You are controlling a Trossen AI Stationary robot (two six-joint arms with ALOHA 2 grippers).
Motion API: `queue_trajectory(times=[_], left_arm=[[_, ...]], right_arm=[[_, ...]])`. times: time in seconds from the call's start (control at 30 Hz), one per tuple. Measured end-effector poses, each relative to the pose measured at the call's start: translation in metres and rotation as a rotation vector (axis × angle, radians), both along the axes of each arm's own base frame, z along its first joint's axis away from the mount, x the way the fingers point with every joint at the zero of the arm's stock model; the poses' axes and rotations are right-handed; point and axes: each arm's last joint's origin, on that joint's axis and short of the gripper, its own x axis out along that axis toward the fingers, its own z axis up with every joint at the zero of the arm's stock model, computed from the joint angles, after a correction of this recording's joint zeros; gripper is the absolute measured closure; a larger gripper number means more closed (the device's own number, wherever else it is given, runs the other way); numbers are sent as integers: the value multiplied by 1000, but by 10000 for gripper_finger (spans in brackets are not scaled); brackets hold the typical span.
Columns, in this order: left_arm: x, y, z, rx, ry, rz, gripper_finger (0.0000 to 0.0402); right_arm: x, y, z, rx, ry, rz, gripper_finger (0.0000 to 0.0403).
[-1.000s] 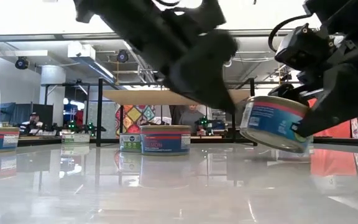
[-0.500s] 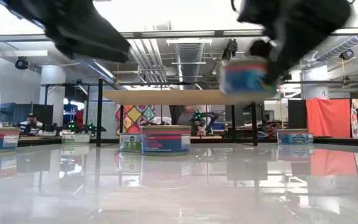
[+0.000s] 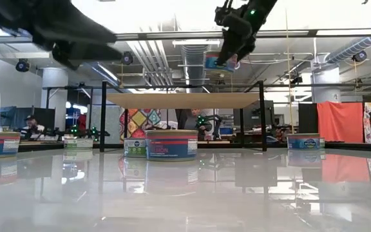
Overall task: Stack canned seafood by type on shelf
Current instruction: Put the blue-pink tuna can on the shelf
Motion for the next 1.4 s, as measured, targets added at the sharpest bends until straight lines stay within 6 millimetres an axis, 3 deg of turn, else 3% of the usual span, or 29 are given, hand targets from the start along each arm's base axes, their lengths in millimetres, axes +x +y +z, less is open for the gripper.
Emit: queue_trajectory(times=[0.13, 0.23, 0.43, 0.8, 0.97, 1.13, 1.4], left_arm=[[0, 4, -7, -14, 17, 17, 168], [2, 11, -6, -42, 5, 53, 168], [10, 23, -1, -58, -1, 109, 168], [14, 40, 7, -84, 3, 150, 168], [10, 43, 11, -67, -7, 200, 159], [10, 51, 17, -40, -25, 232, 118], [41, 81, 63, 120, -64, 144, 90]], right_arm=[[7, -47, 8, -5, -9, 2, 23], [14, -77, -1, 57, 24, 33, 23], [29, -107, -27, 117, 105, 100, 23], [28, -135, -24, 122, 169, 99, 23], [19, -130, -22, 175, 215, 95, 20], [14, -125, -28, 241, 272, 85, 8], [13, -123, -19, 216, 275, 102, 4]])
